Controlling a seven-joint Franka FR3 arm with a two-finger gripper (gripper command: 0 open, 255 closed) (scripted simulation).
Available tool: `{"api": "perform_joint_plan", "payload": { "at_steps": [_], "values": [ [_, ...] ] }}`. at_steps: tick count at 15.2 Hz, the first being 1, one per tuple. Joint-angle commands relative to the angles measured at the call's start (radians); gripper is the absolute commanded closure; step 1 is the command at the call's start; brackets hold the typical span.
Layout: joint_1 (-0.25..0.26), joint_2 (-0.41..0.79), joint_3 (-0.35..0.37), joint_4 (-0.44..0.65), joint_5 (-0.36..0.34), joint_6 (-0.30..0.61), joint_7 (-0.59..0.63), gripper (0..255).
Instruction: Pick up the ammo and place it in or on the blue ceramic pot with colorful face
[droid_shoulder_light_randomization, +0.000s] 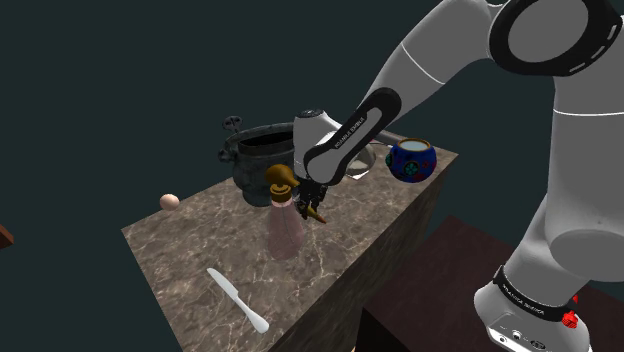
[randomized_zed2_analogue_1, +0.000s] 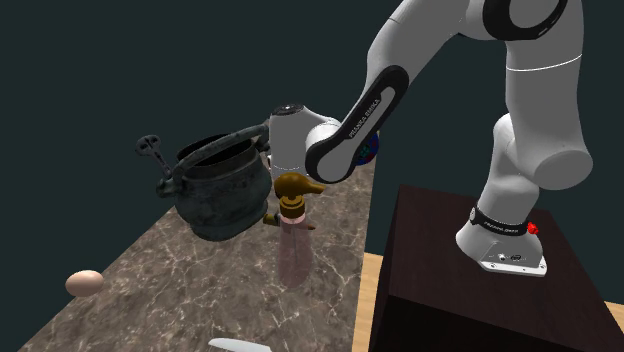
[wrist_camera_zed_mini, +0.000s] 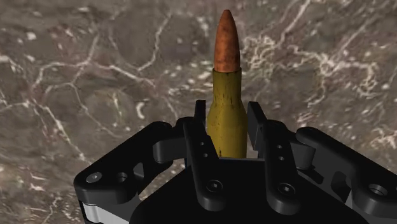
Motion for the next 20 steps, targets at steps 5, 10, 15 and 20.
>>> {"api": "perform_joint_plan", "payload": {
  "at_steps": [5, 10, 15, 20],
  "values": [
    [-0.003, -0.021, 0.004, 0.001, 0.006, -0.022, -0.005, 255],
    [-0.008, -0.073, 0.011, 0.007, 0.022, -0.08, -0.015, 255],
    [-0.012, -0.121, 0.017, 0.019, 0.036, -0.139, -0.025, 255],
    [-0.015, -0.165, 0.021, 0.036, 0.049, -0.199, -0.033, 255]
  ]
}}
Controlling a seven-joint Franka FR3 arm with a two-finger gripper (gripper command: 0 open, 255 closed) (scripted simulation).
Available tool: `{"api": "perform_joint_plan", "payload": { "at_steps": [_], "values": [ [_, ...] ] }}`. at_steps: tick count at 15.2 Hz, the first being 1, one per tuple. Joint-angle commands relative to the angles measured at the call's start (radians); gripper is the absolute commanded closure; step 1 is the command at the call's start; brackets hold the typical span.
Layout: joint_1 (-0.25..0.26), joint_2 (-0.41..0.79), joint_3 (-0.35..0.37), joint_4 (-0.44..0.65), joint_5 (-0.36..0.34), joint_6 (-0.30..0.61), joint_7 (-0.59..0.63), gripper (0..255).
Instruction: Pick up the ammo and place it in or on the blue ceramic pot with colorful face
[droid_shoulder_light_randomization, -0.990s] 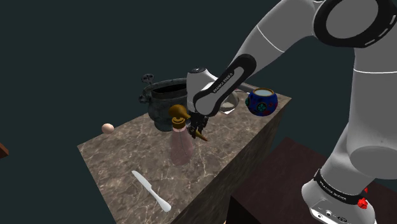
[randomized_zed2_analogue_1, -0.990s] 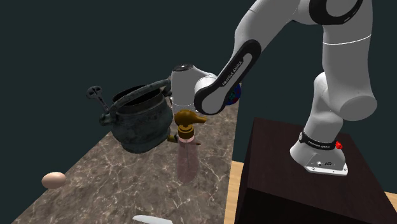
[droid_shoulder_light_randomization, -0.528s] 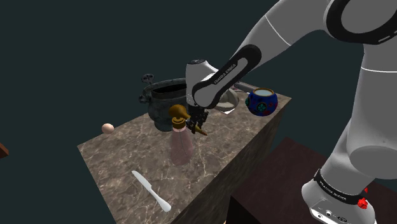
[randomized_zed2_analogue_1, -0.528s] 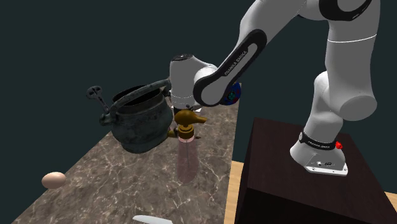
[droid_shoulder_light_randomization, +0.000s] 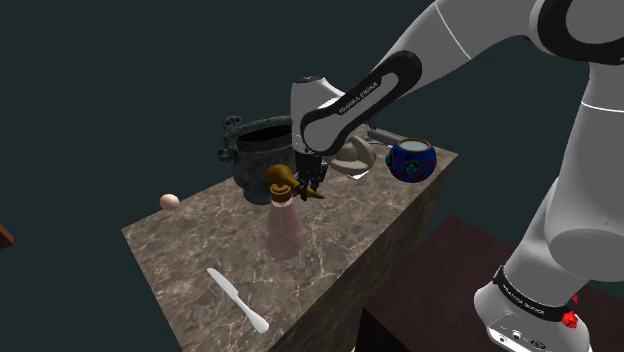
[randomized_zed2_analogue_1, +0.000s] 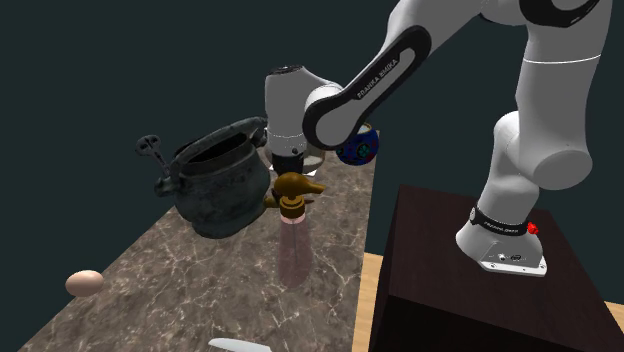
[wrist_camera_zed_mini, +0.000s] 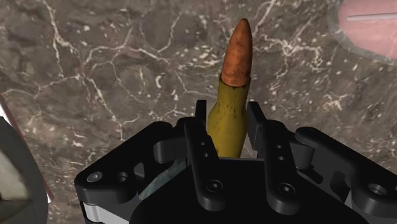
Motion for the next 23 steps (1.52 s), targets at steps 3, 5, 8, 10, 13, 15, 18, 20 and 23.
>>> {"api": "perform_joint_plan", "payload": {
  "at_steps": [3, 5, 8, 10, 13, 15, 18, 20, 23],
  "values": [
    [-0.004, -0.038, 0.001, 0.017, 0.01, -0.048, -0.009, 255],
    [-0.005, -0.054, 0.002, 0.027, 0.014, -0.073, -0.012, 255],
    [-0.006, -0.075, 0.003, 0.043, 0.02, -0.111, -0.016, 255],
    [-0.006, -0.089, 0.003, 0.055, 0.023, -0.136, -0.018, 255],
    [-0.007, -0.107, 0.004, 0.075, 0.028, -0.174, -0.021, 255],
    [-0.007, -0.119, 0.004, 0.089, 0.031, -0.199, -0.023, 255],
    [-0.008, -0.135, 0.004, 0.111, 0.034, -0.237, -0.025, 255],
    [-0.008, -0.144, 0.004, 0.128, 0.036, -0.263, -0.027, 255],
    [-0.009, -0.157, 0.004, 0.154, 0.039, -0.301, -0.029, 255]
  ]
}}
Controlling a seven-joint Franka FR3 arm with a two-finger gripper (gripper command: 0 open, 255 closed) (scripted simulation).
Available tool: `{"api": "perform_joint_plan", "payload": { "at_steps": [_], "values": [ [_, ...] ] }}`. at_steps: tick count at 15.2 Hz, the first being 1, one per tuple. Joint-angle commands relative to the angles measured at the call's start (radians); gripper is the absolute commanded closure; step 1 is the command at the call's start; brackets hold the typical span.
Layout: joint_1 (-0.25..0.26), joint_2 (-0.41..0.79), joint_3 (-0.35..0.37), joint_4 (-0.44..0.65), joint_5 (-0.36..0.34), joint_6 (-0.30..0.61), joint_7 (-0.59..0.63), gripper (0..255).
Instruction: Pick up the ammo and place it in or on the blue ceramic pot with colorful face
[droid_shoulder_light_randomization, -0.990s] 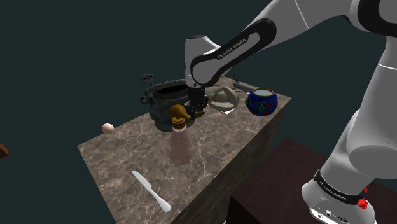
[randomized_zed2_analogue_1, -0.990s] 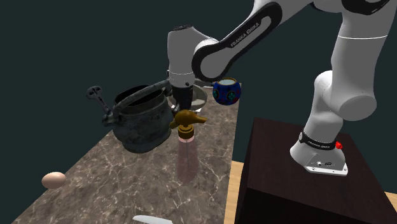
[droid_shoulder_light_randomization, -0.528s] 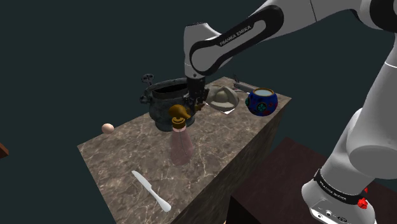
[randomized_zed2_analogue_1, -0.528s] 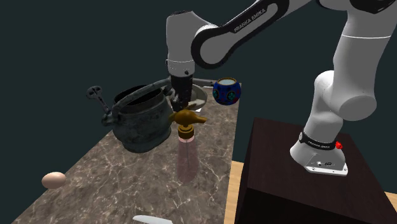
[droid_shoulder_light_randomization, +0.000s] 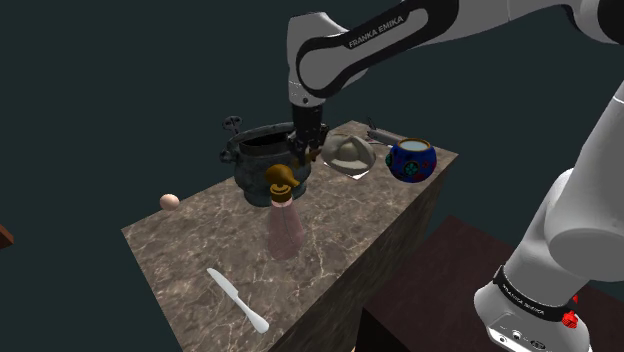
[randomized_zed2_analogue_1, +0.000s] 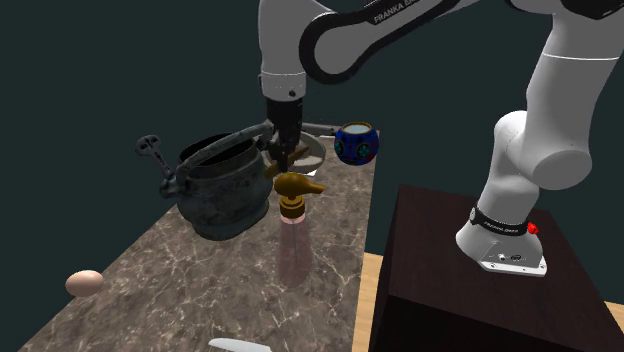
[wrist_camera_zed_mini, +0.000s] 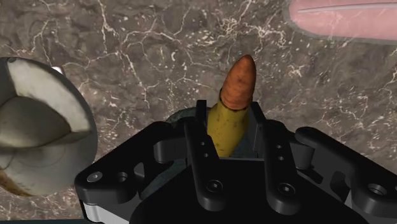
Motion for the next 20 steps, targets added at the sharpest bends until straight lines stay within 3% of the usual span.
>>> {"api": "perform_joint_plan", "payload": {
  "at_steps": [1, 12, 20],
  "values": [
    [-0.001, -0.008, -0.001, 0.018, 0.002, -0.026, -0.002, 255],
    [-0.108, -0.182, -0.122, -0.17, 0.026, -0.013, -0.242, 255],
    [-0.193, -0.253, -0.239, -0.244, 0.01, -0.012, -0.435, 255]
  ]
}}
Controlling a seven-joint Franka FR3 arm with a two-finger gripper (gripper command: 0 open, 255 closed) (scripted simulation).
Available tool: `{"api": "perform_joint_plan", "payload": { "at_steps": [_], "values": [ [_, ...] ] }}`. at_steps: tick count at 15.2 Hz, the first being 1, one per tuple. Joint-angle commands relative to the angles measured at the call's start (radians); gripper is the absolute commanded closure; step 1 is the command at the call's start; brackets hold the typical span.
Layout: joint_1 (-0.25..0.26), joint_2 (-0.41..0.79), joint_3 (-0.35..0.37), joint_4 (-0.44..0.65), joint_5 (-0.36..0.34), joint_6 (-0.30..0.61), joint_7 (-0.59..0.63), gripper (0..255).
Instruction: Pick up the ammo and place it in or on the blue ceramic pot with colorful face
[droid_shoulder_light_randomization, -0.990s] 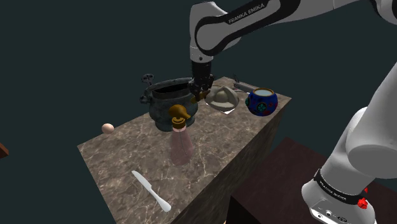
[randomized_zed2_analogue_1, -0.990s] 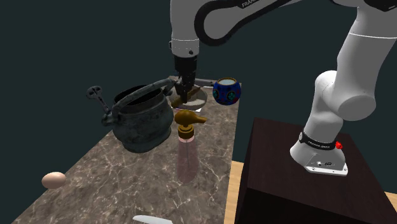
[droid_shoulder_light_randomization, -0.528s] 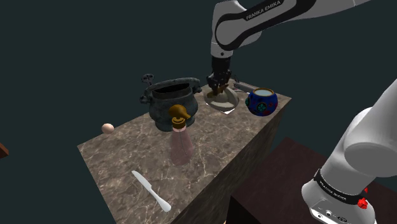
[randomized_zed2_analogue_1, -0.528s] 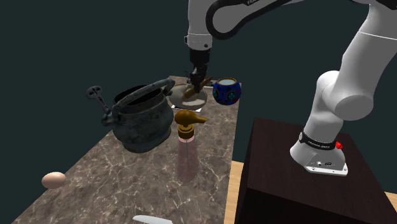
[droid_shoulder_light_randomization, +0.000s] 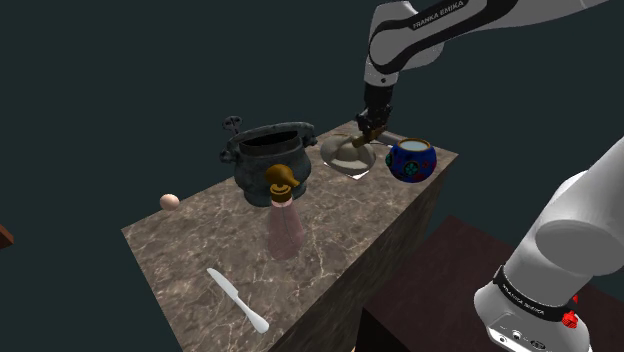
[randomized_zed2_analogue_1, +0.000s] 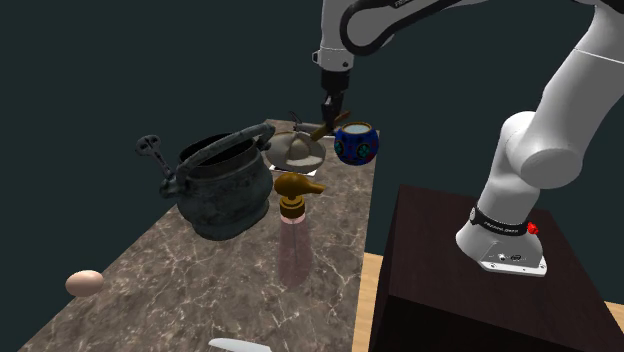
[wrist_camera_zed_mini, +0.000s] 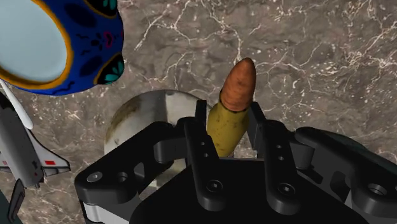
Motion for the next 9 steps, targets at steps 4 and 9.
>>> {"api": "perform_joint_plan", "payload": {
  "at_steps": [4, 9],
  "values": [
    [-0.055, -0.021, -0.078, -0.015, -0.016, -0.007, -0.125, 255],
    [-0.108, -0.012, -0.157, -0.002, -0.031, -0.011, -0.25, 255]
  ]
}}
